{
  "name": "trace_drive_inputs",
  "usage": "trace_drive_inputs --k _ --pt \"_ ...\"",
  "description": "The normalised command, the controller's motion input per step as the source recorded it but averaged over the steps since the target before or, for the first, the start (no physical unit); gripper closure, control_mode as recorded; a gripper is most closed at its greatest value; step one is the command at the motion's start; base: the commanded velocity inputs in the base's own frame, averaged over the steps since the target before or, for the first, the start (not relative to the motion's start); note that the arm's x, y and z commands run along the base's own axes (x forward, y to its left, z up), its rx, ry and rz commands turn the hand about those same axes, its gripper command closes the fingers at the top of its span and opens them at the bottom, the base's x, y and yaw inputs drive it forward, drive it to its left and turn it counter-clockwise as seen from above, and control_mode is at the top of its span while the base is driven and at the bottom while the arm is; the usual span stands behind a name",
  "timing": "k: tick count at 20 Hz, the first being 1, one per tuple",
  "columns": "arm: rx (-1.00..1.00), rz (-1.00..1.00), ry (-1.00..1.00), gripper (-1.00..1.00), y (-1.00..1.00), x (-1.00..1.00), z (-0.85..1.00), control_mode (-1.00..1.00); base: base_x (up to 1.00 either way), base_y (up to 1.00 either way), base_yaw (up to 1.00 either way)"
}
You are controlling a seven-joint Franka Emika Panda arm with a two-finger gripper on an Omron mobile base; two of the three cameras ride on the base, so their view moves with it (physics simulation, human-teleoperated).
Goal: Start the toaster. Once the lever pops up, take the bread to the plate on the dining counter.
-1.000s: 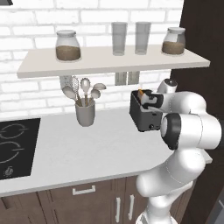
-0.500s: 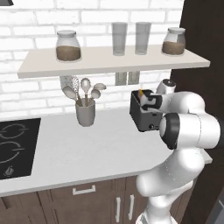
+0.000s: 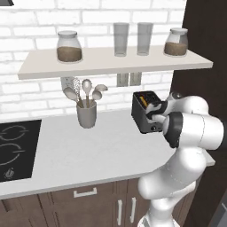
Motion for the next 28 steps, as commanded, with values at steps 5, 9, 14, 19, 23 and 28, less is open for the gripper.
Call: trace_drive_inputs --k 5,9,14,19,23,28 --pt "0.0 0.05 -0.07 1.0 0.05 0.02 -0.66 -1.0 0.0 0.0 0.0" --pt "0.0 0.0 -0.11 1.0 0.0 -0.57 0.03 -1.0 0.0 0.0 0.0" --pt "0.0 0.0 -0.14 1.0 0.25 -0.67 0.5 -1.0 0.0 0.0 0.0" --pt "0.03 0.0 0.0 1.0 0.11 -0.04 0.86 -1.0 0.0 0.0 0.0" --pt "0.13 0.0 -0.15 1.0 0.18 0.0 0.61 -1.0 0.0 0.0 0.0" --pt "0.21 -0.01 -0.33 1.0 0.16 -0.02 0.31 -1.0 0.0 0.0 0.0"
